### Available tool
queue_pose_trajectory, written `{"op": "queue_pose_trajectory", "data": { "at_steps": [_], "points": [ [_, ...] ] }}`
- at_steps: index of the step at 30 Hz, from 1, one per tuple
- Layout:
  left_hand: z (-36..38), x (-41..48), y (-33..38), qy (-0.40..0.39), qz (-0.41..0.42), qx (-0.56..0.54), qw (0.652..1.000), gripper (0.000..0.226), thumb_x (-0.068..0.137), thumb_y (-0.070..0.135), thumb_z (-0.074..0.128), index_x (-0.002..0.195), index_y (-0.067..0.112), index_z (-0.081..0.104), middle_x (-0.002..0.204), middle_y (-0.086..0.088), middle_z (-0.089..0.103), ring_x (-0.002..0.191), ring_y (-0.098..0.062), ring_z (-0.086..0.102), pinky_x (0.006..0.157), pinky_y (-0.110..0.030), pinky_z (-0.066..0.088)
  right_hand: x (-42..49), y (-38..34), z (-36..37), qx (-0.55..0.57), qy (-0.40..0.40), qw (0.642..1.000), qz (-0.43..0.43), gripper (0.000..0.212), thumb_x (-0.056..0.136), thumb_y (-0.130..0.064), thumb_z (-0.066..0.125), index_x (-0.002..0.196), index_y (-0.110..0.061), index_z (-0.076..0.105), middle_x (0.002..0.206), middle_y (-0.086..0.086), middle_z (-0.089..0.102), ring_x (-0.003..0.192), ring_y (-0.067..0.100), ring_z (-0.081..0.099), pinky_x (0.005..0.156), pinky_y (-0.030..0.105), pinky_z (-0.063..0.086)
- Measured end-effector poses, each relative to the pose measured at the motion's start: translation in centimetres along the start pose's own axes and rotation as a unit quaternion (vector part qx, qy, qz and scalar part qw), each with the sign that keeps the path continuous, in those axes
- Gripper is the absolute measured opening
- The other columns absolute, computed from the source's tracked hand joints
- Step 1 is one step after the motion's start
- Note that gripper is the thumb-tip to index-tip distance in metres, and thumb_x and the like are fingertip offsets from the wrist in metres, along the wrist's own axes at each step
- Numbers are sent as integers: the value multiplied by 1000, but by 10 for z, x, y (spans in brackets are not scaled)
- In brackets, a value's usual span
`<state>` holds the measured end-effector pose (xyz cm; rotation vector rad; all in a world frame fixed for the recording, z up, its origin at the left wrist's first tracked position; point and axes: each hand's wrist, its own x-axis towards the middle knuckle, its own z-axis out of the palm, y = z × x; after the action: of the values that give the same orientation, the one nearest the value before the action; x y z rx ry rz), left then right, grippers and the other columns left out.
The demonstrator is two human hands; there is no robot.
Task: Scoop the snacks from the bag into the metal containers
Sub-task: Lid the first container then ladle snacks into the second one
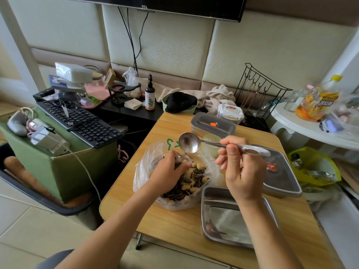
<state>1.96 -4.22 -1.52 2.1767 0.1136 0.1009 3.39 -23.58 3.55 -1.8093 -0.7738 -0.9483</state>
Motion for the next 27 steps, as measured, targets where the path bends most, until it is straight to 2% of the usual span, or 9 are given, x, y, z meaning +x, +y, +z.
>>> {"op": "queue_pose_trajectory", "data": {
  "at_steps": [3,6,8,10,13,17,21,23,27],
  "points": [
    [-1,-1,0,-1,2,-3,1000,27,102,41,60,108,19,46,87,16,57,77,3,54,59,-8,43,0,1,0,18,40,997,58,37,113,-36,37,103,-16,66,72,0,69,59,10,68,51,29,52],
    [-1,-1,0,10,7,-13,1000,27,102,40,60,110,17,48,88,15,58,78,3,56,61,-10,46,-2,9,1,-6,91,982,168,37,112,-34,38,96,-14,65,66,2,66,53,14,67,49,29,51],
    [-2,-2,0,27,7,-28,999,30,101,41,60,111,15,52,88,9,63,80,-3,61,68,-17,53,-3,21,2,-7,94,951,295,40,112,-37,40,92,-12,64,63,6,66,49,20,67,47,31,50],
    [-3,-3,1,45,4,-55,997,32,100,43,62,109,13,55,89,-8,68,82,-22,66,75,-38,58,-5,37,3,12,68,905,420,43,111,-39,41,93,-8,64,63,9,68,49,24,68,47,31,50],
    [-4,-7,3,66,5,-71,995,31,99,45,63,106,16,57,92,-18,69,85,-34,65,76,-45,56,-12,52,5,28,-11,853,522,38,111,-35,43,96,-8,66,67,7,72,54,22,68,50,30,50],
    [-7,-11,6,69,21,-99,992,20,100,41,62,106,23,57,89,-16,72,80,-30,66,74,-43,58,-18,57,6,-31,-123,817,562,40,106,-41,53,90,-11,74,71,2,75,62,19,65,61,35,52],
    [-8,-12,7,62,19,-108,992,7,101,39,61,102,32,60,85,-5,74,79,-24,68,72,-37,61,-19,65,6,-98,-186,811,545,45,101,-53,56,77,-21,78,79,-6,77,79,20,69,83,47,59],
    [-8,-11,7,61,15,-109,992,2,102,37,61,101,36,63,87,0,74,81,-24,70,73,-39,63,-18,66,8,-127,-196,813,533,48,101,-54,56,72,-23,79,82,-7,77,83,19,69,79,41,56],
    [-7,-8,5,59,13,-107,992,6,100,34,63,98,38,67,97,10,73,79,-26,73,75,-52,62,-10,57,13,-187,-225,814,501,49,104,-49,53,75,-21,81,79,-7,72,72,8,60,56,23,37]
  ]
}}
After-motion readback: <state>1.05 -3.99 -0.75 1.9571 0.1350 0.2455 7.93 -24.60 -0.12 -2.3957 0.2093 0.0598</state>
